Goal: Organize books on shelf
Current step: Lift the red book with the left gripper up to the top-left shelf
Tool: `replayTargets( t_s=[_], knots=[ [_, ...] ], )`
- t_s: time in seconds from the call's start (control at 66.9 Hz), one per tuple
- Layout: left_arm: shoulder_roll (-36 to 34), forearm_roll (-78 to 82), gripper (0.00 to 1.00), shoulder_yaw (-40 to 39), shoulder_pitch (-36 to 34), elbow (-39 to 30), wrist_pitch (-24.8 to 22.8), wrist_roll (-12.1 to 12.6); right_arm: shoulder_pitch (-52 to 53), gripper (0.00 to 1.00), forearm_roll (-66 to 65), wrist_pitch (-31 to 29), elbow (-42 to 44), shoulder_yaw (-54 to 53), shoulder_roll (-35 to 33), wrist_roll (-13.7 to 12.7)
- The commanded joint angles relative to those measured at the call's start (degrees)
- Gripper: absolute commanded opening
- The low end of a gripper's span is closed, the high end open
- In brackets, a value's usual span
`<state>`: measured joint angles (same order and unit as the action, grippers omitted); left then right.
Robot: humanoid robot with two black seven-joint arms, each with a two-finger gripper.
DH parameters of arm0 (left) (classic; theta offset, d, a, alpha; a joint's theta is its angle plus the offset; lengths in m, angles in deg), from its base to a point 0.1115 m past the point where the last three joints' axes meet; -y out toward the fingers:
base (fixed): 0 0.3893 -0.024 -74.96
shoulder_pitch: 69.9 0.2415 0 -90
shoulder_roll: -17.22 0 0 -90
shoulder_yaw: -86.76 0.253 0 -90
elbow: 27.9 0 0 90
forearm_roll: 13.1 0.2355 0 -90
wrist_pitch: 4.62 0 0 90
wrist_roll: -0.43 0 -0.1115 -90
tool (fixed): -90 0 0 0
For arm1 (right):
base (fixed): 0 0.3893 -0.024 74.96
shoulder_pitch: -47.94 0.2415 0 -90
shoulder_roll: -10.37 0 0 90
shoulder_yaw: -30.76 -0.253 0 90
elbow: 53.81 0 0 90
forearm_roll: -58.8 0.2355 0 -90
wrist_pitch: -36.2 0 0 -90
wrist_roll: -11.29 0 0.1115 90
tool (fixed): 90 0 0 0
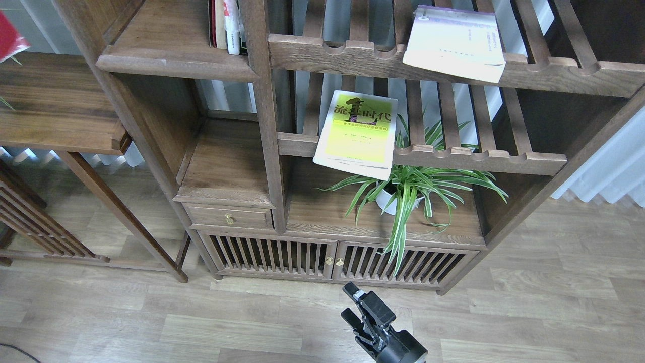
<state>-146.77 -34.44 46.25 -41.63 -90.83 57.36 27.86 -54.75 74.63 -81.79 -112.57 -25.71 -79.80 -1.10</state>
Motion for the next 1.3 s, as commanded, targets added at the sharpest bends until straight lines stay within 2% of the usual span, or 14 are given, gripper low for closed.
replayTargets(
  t_s=[0.0, 0.418, 0.523, 0.807, 1.061, 1.076, 1.121, 1.151, 1.166, 1.285],
  knots=[
    [2.0, 0.1, 0.08, 3.3, -5.1, 1.1, 0.0, 0.0, -0.1, 0.99, -0.1, 0.0, 0.2, 0.0, -0.1, -0.2],
    [12.9, 0.7, 0.08, 7.8, -16.2, 4.4, 0.0, 0.6, -0.1, 0.99, -0.1, 0.0, 0.1, 0.0, 0.0, -0.6],
    [18.4, 6.0, 0.08, 7.8, -19.9, 8.7, 0.0, 0.6, -0.5, 0.99, 0.0, 0.0, 0.1, -0.1, 0.0, -0.6],
    [30.9, 21.2, 0.08, 6.3, -24.4, 21.3, 0.0, 0.6, -1.0, 0.99, 0.0, 0.0, 0.1, -0.1, -0.1, -0.6],
    [41.6, 25.8, 0.07, 1.1, -24.5, 25.0, 0.0, 0.6, -1.0, 0.99, 0.1, 0.0, 0.1, -0.1, 0.0, -0.6],
    [42.0, 26.0, 0.07, 1.0, -24.5, 25.1, 0.0, 0.3, -1.0, 0.99, 0.1, 0.0, 0.1, -0.1, 0.0, -0.5],
    [44.8, 28.0, 0.07, 0.0, -24.5, 27.4, 0.0, -3.3, -1.0, 0.99, 0.2, 0.0, 0.1, -0.1, 0.0, -0.5],
    [45.7, 28.5, 0.07, -0.3, -24.5, 28.2, 0.0, -4.5, -1.0, 0.99, 0.2, 0.0, 0.1, -0.1, 0.0, -0.5],
    [48.4, 29.8, 0.07, -1.6, -24.6, 31.5, 0.0, -7.0, -1.1, 0.99, 0.3, 0.0, 0.1, -0.1, 0.0, -0.5],
    [51.8, 31.4, 0.07, -4.0, -25.2, 37.0, 0.0, -8.0, -1.4, 0.99, 0.3, 0.0, 0.1, -0.1, 0.0, -0.5]
  ],
)
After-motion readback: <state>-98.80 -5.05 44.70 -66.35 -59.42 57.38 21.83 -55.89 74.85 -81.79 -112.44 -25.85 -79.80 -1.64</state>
